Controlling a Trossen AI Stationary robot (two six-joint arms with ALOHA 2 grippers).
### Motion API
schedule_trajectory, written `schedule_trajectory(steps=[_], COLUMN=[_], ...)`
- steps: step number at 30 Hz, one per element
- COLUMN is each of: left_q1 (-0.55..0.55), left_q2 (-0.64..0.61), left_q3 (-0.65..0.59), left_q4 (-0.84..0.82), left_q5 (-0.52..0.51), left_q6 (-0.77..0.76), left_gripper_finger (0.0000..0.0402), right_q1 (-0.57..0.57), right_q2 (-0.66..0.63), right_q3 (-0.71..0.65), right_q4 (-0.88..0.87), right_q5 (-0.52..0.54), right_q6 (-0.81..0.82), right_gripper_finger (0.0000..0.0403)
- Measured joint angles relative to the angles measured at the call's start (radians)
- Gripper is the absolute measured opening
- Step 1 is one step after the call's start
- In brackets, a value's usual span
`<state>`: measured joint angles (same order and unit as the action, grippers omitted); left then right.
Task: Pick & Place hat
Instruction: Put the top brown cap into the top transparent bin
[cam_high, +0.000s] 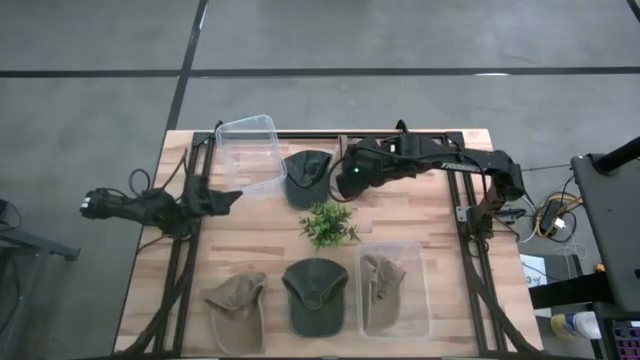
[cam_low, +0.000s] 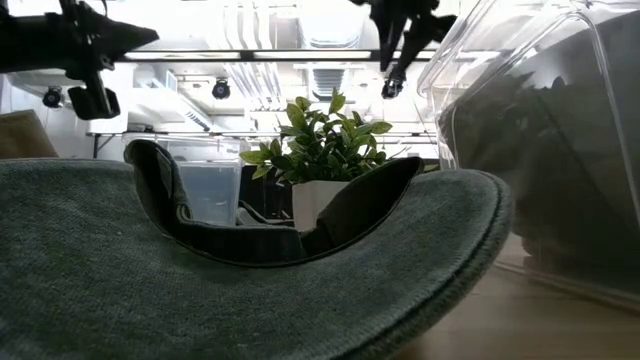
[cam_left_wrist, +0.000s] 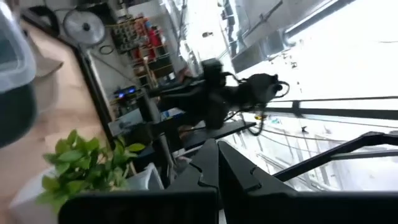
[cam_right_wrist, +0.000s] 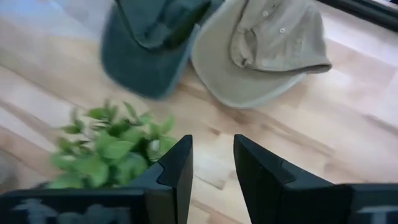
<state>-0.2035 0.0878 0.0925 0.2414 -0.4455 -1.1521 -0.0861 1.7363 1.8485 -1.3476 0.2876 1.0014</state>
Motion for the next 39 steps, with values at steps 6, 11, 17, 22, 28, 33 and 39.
schedule_trajectory(steps=[6,11,17,22,28,33,39], left_q1=[0.001,0.001,0.001,0.000,0.000,0.000,0.000], left_q2=[0.000,0.000,0.000,0.000,0.000,0.000,0.000], left_q3=[0.000,0.000,0.000,0.032,0.090,0.136,0.163], left_q4=[0.062,0.128,0.177,0.179,0.179,0.178,0.175], left_q5=[-0.100,-0.177,-0.211,-0.199,-0.159,-0.135,-0.113], left_q6=[-0.010,0.081,0.183,0.305,0.442,0.494,0.553], left_gripper_finger=[0.0000,0.0000,0.0000,0.0000,0.0000,0.0000,0.0000], right_q1=[-0.057,-0.071,-0.090,-0.108,-0.118,-0.177,-0.244], right_q2=[0.000,0.000,0.000,-0.001,-0.001,-0.002,-0.033], right_q3=[-0.056,-0.084,-0.116,-0.136,-0.163,-0.196,-0.281], right_q4=[-0.008,-0.005,0.005,0.100,0.294,0.276,0.283], right_q5=[-0.004,-0.004,0.001,-0.064,-0.169,-0.260,-0.387], right_q6=[-0.170,-0.308,-0.405,-0.370,-0.243,-0.158,-0.140], right_gripper_finger=[0.0115,0.0117,0.0103,0.0086,0.0064,0.0059,0.0058])
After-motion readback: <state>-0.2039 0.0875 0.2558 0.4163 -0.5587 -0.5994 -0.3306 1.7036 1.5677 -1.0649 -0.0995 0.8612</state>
